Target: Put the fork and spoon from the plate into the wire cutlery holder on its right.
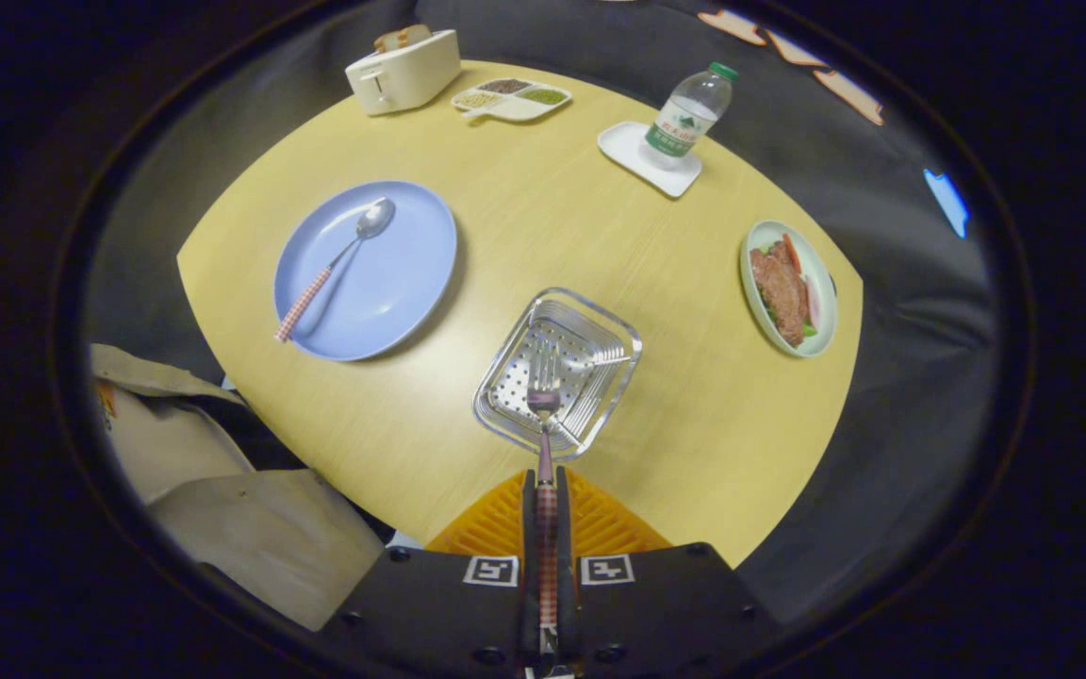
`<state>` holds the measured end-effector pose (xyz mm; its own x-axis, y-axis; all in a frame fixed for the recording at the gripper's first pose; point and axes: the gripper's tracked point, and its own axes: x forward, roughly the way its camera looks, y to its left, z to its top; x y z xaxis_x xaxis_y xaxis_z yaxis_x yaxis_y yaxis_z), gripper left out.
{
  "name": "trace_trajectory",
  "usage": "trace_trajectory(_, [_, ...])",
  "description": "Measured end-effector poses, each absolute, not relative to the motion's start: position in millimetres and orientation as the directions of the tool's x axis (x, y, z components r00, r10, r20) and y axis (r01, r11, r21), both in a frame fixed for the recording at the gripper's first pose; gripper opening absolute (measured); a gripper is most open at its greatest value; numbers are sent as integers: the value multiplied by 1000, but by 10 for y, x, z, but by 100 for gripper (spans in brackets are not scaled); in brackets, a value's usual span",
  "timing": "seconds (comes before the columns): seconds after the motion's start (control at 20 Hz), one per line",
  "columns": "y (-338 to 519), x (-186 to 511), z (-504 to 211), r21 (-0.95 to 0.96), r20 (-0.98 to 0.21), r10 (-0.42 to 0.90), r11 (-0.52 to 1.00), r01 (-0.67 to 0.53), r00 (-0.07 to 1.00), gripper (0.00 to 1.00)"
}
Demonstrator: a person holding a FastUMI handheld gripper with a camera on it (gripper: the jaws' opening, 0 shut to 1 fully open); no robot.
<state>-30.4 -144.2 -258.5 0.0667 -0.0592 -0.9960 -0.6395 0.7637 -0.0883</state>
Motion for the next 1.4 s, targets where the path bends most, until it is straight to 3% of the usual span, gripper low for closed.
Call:
trace_trajectory(0.45, [-1397,-197,-2745,-72,-996,-88,770,-635,6,13])
trace_trajectory(0.95, [-1233,-29,-2606,-79,-994,-18,811,-579,111,33])
trace_trajectory(1.25, [-700,120,-2322,-7,-926,169,886,-463,337,100])
trace_trajectory(1.4, [-447,175,-2138,-10,-848,238,886,-464,473,100])
